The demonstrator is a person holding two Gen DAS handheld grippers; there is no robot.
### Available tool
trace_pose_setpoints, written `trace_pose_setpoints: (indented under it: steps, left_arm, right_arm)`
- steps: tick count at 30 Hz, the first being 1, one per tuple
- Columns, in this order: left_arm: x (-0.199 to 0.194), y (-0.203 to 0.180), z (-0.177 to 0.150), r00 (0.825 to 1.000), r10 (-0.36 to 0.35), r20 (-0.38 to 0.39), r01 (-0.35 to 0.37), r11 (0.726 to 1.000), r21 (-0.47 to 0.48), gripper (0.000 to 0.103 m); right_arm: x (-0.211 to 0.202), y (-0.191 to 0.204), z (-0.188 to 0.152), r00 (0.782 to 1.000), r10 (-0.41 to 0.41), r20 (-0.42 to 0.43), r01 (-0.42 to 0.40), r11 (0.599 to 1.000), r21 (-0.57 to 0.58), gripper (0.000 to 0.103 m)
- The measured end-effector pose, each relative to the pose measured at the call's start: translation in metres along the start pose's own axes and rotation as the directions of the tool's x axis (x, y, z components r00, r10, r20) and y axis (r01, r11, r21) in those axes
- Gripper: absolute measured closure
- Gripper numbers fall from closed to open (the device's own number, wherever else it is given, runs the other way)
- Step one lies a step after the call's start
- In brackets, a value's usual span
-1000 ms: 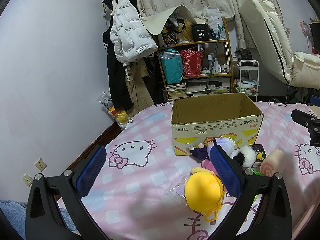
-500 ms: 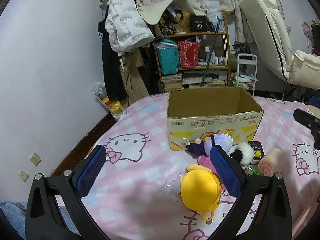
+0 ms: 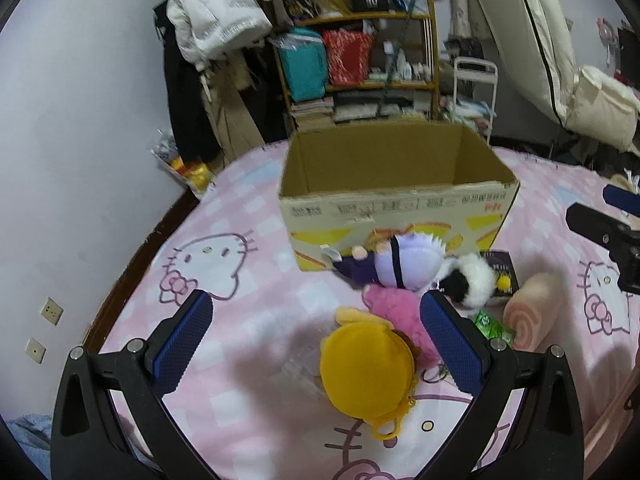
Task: Organize soft objects
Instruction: 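Lower the right gripper onto the pink sponge roll while the left gripper grasps the yellow plush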
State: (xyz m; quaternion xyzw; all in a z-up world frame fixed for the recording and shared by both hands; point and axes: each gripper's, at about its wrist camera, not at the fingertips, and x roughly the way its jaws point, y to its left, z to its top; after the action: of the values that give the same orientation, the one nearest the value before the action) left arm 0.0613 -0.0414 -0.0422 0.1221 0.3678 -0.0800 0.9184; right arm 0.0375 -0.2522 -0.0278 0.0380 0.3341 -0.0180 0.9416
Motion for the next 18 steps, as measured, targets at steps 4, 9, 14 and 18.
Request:
trace_pose_setpoints:
  steps: [4, 9, 14, 18]
  left_arm:
    - [0.021, -0.003, 0.000, 0.995, -0.052, -0.083, 0.051, 0.999, -0.015, 0.001]
    - [0.040, -0.004, -0.003, 0.988, -0.066, -0.138, 0.063, 0.998, -0.022, 0.001]
    - [0.058, -0.008, -0.004, 0.978, -0.062, -0.200, 0.061, 0.998, -0.010, 0.001]
    - [0.068, -0.017, -0.007, 0.968, -0.059, -0.243, 0.066, 0.998, 0.023, 0.001]
  right_arm:
    - [0.017, -0.005, -0.002, 0.997, 0.011, -0.081, -0.008, 1.000, 0.030, 0.000]
    - [0.031, -0.008, -0.009, 0.989, 0.034, -0.144, -0.028, 0.998, 0.049, 0.000]
    - [0.044, -0.006, -0.014, 0.980, 0.049, -0.192, -0.042, 0.998, 0.043, 0.000]
    - [0.049, -0.001, -0.018, 0.971, 0.054, -0.233, -0.049, 0.998, 0.027, 0.000]
